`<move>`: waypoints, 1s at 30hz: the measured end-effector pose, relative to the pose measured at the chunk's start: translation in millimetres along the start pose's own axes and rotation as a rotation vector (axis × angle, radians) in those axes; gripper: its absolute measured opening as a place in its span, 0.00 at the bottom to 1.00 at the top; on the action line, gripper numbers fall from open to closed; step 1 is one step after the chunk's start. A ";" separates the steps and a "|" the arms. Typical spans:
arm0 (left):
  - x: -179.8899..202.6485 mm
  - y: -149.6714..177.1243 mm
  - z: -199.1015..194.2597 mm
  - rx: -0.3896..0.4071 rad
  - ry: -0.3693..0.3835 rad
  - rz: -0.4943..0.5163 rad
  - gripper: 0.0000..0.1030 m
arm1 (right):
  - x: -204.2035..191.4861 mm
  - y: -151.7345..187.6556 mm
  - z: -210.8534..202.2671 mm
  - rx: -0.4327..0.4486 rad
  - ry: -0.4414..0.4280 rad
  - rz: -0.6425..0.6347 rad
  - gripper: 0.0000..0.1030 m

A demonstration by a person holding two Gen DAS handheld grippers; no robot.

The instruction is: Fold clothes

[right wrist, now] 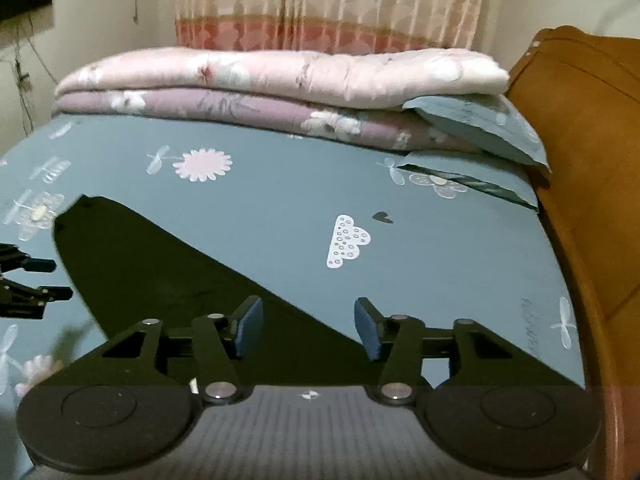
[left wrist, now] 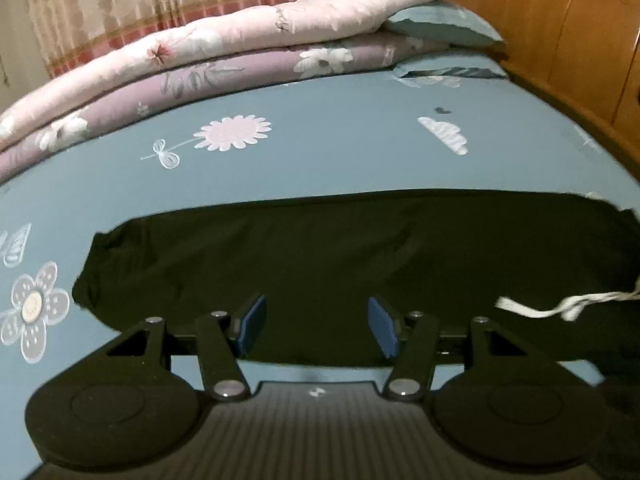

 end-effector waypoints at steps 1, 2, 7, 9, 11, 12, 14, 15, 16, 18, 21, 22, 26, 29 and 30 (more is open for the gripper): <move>5.3 1.3 -4.2 0.000 0.011 -0.011 0.56 | 3.4 7.8 -7.7 -0.004 -0.003 0.003 0.58; 12.1 3.6 -6.6 -0.004 0.021 -0.012 0.57 | 6.0 17.4 -12.7 -0.010 -0.007 0.007 0.59; 59.6 22.8 -8.5 -0.024 0.087 0.025 0.57 | 7.5 81.0 -1.5 -0.087 -0.087 0.069 0.59; 82.7 33.3 -4.5 -0.025 0.129 0.036 0.57 | 7.5 104.3 14.0 -0.110 -0.130 0.114 0.59; 102.6 42.0 1.0 -0.025 0.170 0.043 0.57 | 8.0 125.3 31.3 -0.131 -0.162 0.152 0.59; 111.1 47.3 5.1 -0.024 0.184 0.038 0.57 | 9.6 133.7 42.4 -0.139 -0.160 0.171 0.59; 125.7 58.7 15.0 -0.025 0.206 0.021 0.57 | 13.6 147.1 66.8 -0.159 -0.154 0.211 0.59; 130.9 64.4 20.8 -0.026 0.213 0.009 0.57 | 16.3 152.8 80.1 -0.170 -0.146 0.233 0.59; 136.1 70.1 26.6 -0.028 0.220 -0.003 0.57 | 20.2 158.0 93.0 -0.182 -0.135 0.259 0.59; 146.3 81.7 38.1 -0.035 0.227 -0.020 0.57 | 28.2 166.8 117.2 -0.200 -0.118 0.283 0.59; 158.1 94.5 51.6 -0.036 0.214 -0.009 0.57 | 39.7 181.7 151.6 -0.242 -0.105 0.322 0.59; 160.4 96.4 54.9 -0.033 0.213 -0.004 0.57 | 44.2 186.3 161.8 -0.254 -0.098 0.335 0.59; 162.6 101.1 66.2 -0.037 0.233 -0.004 0.58 | 64.7 183.2 177.0 -0.189 0.008 0.326 0.59; 157.5 100.4 69.3 -0.056 0.268 -0.007 0.58 | 78.5 182.7 175.0 -0.191 0.078 0.401 0.59; 152.9 97.5 67.2 -0.052 0.268 -0.004 0.58 | 80.9 183.0 172.2 -0.195 0.075 0.439 0.61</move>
Point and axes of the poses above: each gripper's, at about its wrist camera, not at the fingertips, and z roughly the way its jaws point, x to its right, y to its underside, the point moved 6 cm from there along z, roughly the way its jaws point, and after that the axes turned 10 degrees about y, right-handed, at the moved point
